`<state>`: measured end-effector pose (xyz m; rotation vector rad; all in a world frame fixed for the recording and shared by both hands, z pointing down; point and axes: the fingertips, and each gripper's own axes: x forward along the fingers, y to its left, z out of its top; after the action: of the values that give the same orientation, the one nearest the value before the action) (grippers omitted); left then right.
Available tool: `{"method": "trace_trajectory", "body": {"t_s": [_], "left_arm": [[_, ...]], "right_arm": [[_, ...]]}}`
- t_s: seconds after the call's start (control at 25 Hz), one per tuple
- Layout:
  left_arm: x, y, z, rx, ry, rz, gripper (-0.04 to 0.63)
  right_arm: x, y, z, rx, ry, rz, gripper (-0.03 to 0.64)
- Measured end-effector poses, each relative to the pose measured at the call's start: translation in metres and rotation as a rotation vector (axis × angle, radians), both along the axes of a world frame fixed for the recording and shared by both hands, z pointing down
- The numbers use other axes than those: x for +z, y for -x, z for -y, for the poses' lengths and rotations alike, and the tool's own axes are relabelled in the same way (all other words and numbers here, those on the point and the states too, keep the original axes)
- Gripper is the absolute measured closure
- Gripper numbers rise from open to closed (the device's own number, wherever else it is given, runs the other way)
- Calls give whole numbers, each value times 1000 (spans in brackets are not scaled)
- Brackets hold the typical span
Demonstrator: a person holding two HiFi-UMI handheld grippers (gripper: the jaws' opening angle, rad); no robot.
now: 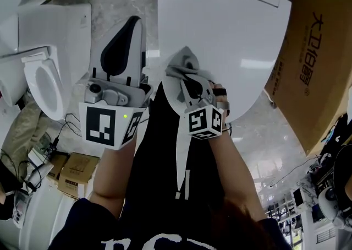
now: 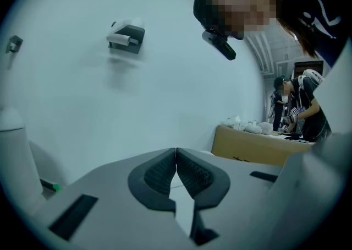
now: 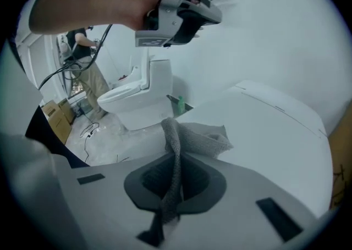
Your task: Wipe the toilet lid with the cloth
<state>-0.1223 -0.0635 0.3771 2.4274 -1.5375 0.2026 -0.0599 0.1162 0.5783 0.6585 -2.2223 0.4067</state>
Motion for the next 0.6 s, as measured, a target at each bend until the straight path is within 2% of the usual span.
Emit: {"method": "trace_trajectory", "body": {"t_s": [0.6], "left_arm": [[-3, -15, -4, 40, -6, 2, 574]], "right_arm": [[3, -215, 7, 495, -22, -188, 592]]}}
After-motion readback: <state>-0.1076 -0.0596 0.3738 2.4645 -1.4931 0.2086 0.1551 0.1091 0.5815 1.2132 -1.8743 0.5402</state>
